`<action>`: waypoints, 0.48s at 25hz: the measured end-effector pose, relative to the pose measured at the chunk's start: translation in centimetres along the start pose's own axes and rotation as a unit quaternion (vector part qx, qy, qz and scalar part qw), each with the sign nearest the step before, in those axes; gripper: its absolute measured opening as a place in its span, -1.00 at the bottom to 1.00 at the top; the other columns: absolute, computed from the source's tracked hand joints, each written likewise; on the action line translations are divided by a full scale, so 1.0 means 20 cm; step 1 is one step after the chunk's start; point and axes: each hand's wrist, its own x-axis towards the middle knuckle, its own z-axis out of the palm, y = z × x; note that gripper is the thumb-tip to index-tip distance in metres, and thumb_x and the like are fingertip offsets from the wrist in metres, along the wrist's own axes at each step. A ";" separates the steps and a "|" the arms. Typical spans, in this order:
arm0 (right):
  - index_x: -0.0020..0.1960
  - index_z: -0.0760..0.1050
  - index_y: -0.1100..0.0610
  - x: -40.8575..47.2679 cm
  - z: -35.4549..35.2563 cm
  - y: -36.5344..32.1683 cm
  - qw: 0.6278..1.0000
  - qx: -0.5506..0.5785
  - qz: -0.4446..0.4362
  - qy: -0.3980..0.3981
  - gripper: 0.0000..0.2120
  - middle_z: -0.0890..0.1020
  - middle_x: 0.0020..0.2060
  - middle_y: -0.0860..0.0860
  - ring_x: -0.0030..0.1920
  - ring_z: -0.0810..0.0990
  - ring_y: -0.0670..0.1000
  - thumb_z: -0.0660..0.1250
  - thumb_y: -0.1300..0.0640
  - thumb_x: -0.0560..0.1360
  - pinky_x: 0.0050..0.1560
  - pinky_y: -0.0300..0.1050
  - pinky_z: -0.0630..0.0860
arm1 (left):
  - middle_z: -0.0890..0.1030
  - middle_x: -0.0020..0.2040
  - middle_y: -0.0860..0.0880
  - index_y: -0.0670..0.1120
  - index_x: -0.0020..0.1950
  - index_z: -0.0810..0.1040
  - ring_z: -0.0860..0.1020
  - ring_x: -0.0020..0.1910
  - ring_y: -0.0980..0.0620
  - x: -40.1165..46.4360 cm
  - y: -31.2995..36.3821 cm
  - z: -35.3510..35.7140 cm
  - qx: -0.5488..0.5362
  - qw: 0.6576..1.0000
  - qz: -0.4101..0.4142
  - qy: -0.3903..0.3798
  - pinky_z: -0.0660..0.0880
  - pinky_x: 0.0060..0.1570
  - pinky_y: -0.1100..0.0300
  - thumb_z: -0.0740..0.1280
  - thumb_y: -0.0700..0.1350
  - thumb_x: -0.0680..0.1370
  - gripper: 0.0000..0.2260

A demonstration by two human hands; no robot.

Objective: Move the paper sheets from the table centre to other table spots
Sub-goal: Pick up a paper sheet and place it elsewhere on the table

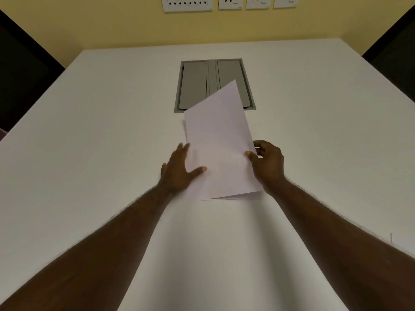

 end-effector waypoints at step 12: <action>0.18 0.56 0.19 -0.21 -0.63 -0.84 0.973 0.228 -0.025 0.013 -0.74 0.71 -0.05 0.12 -0.14 0.67 0.06 0.39 0.26 0.50 -0.04 -0.02 0.61 | 0.63 -0.15 0.14 0.06 0.35 0.43 0.53 -0.19 0.13 -0.28 0.77 -0.88 -0.360 0.911 0.086 0.180 0.42 -0.19 0.27 0.31 -0.24 0.54 -0.59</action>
